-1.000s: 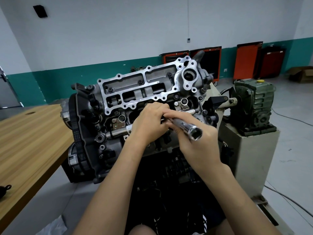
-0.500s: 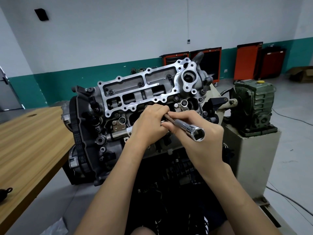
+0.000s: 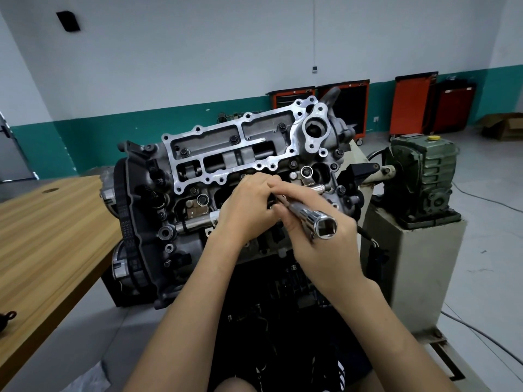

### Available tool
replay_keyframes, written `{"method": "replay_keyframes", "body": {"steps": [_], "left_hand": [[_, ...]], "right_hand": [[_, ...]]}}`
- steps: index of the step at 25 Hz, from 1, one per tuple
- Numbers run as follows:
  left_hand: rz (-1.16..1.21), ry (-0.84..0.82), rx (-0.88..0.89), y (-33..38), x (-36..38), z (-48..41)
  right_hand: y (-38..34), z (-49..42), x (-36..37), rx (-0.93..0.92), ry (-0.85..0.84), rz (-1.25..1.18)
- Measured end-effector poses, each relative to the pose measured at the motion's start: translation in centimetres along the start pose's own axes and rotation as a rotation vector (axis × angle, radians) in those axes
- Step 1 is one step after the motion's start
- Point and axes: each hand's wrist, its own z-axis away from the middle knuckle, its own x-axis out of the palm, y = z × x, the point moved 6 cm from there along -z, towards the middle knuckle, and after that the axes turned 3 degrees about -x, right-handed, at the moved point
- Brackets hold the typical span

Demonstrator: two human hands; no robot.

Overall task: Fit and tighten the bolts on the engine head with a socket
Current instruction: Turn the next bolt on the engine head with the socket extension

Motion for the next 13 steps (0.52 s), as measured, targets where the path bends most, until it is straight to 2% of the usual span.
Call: {"method": "replay_keyframes", "body": {"steps": [2, 7, 11, 13], "left_hand": [[0.006, -0.013, -0.018, -0.1, 0.0, 0.0], [0.004, -0.025, 0.020, 0.3, 0.0, -0.1], [0.043, 0.001, -0.015, 0.1, -0.2, 0.0], [0.027, -0.007, 0.025, 0.4, -0.2, -0.1]], "right_hand": [[-0.1, 0.1, 0.4, -0.027, -0.049, 0.009], [0.6, -0.6, -0.7, 0.003, 0.065, 0.074], [0.0, -0.2, 0.0, -0.033, -0.018, 0.092], [0.3, -0.5, -0.9, -0.024, 0.023, 0.100]]}}
